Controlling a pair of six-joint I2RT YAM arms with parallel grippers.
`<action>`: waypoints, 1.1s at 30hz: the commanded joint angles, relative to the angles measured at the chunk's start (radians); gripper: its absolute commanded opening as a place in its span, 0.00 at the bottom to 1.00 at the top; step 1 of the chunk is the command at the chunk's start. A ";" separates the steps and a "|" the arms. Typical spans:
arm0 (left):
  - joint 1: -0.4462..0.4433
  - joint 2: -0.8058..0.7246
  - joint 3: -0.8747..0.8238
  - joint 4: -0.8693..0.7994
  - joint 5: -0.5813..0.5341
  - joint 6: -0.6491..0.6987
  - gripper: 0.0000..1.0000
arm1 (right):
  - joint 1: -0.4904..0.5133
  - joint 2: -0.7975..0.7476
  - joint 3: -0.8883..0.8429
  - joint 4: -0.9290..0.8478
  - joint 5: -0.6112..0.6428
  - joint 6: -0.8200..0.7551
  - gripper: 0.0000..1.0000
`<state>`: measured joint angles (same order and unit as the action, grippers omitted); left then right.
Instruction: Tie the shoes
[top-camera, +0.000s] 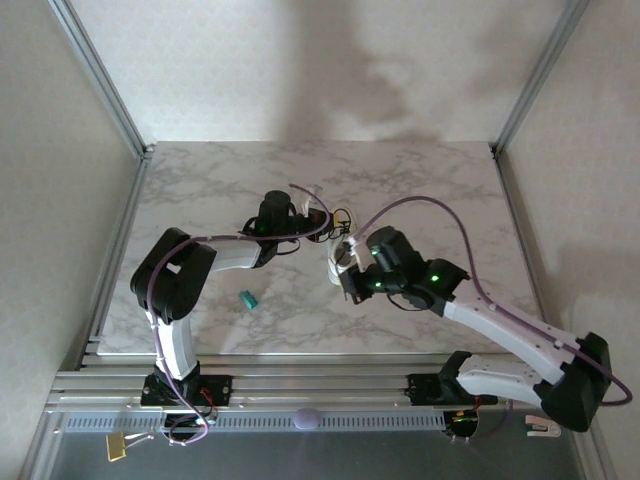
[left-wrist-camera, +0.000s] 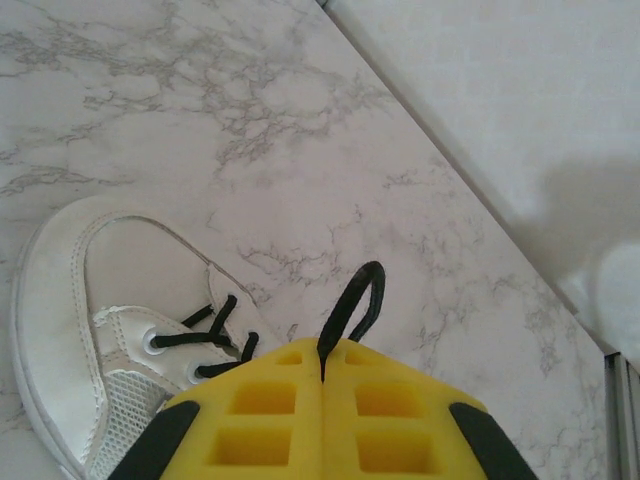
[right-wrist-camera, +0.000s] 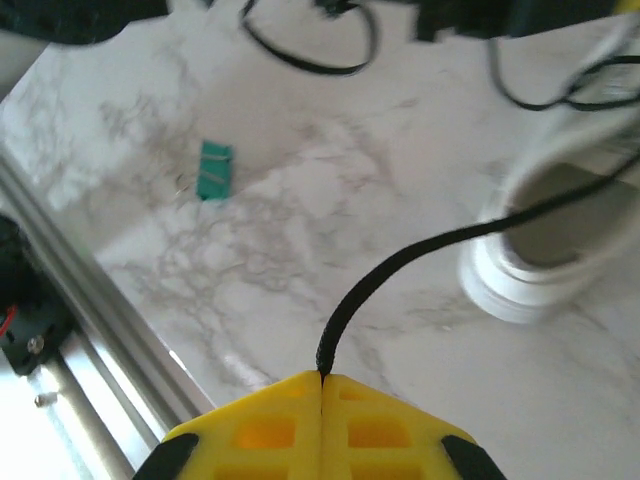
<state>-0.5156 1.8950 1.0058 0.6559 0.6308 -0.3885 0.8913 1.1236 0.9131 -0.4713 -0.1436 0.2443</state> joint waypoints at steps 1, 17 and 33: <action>-0.004 -0.014 0.010 0.040 -0.004 -0.041 0.00 | 0.049 0.077 0.025 0.139 -0.024 -0.055 0.00; 0.017 0.014 0.003 0.085 0.025 -0.087 0.00 | 0.104 0.485 0.010 0.610 0.140 0.008 0.00; 0.023 0.006 -0.024 0.101 0.018 -0.101 0.00 | 0.030 0.151 -0.184 0.359 0.601 0.262 0.67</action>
<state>-0.5003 1.8973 0.9997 0.7185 0.6353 -0.4755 0.9630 1.2823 0.7620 0.0273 0.2844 0.3927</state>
